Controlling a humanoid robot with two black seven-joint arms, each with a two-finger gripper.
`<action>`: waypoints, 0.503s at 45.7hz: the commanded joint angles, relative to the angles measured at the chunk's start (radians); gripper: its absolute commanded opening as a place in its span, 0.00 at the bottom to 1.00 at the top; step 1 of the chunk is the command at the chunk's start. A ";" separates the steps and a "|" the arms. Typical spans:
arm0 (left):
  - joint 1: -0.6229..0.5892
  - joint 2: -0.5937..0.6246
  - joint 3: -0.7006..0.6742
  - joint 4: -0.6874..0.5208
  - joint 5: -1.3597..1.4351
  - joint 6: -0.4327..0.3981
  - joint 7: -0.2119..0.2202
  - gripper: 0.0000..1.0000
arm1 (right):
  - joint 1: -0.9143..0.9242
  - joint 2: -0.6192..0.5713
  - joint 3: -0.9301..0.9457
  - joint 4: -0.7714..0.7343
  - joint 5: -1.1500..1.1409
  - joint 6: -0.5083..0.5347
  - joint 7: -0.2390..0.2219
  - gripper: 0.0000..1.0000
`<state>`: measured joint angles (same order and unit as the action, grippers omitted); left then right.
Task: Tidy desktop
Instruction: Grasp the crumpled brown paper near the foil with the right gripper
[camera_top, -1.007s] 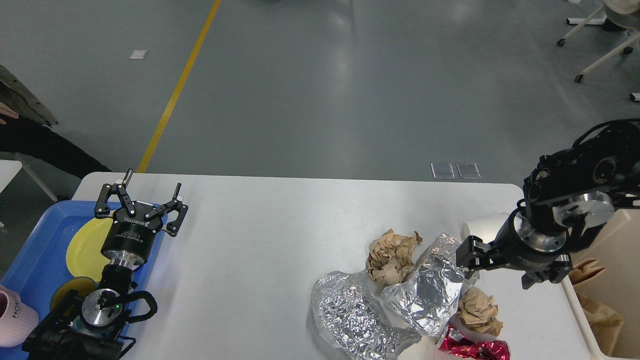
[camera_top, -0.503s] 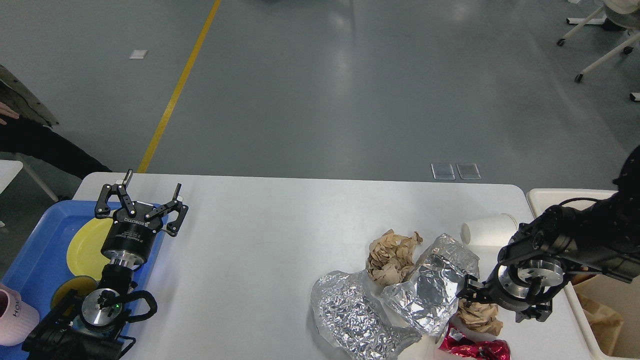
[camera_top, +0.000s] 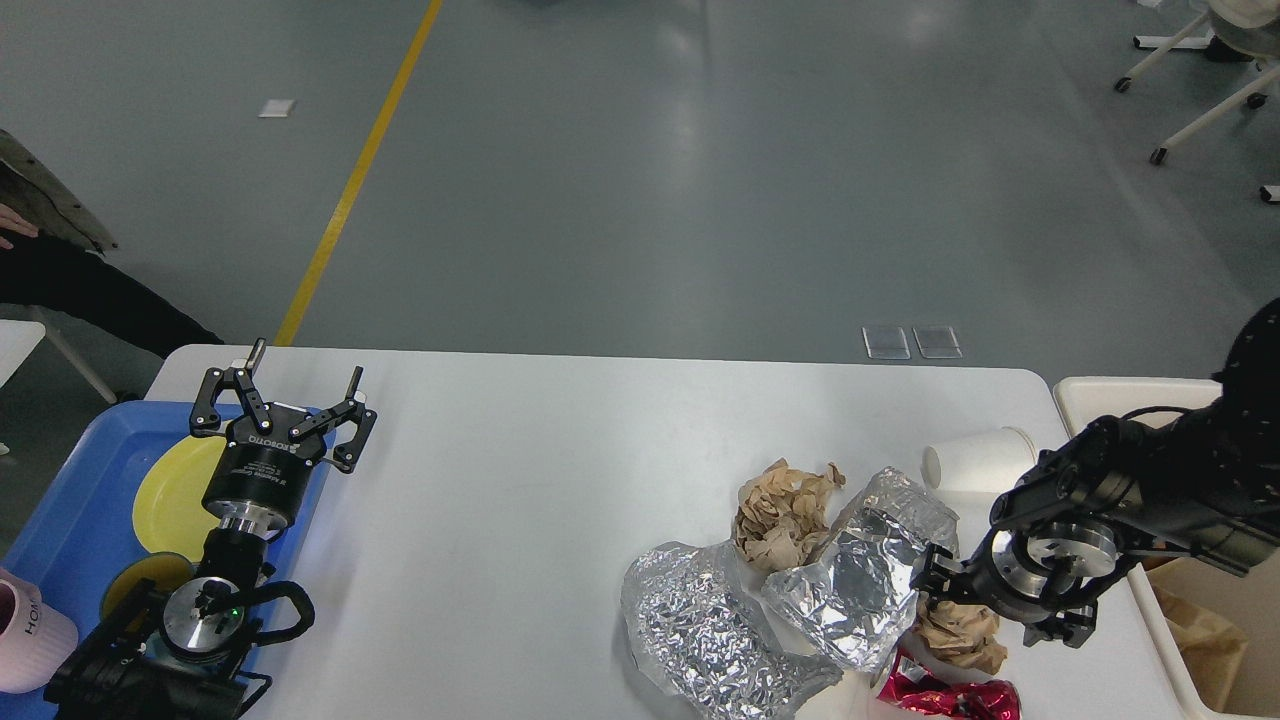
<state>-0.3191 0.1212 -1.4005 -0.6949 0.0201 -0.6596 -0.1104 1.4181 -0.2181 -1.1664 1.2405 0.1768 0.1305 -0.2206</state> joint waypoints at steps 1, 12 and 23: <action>0.000 0.000 0.000 0.000 0.000 0.000 0.000 0.97 | -0.050 0.008 0.019 -0.044 0.015 -0.006 0.000 0.92; 0.000 0.000 0.000 0.000 0.000 0.000 0.000 0.97 | -0.097 0.046 0.025 -0.093 0.081 -0.009 -0.002 0.78; 0.000 0.000 0.000 0.000 0.000 0.000 0.000 0.97 | -0.097 0.042 0.024 -0.095 0.105 -0.008 0.000 0.26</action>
<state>-0.3191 0.1212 -1.4005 -0.6948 0.0200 -0.6596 -0.1104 1.3210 -0.1736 -1.1414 1.1475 0.2601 0.1219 -0.2220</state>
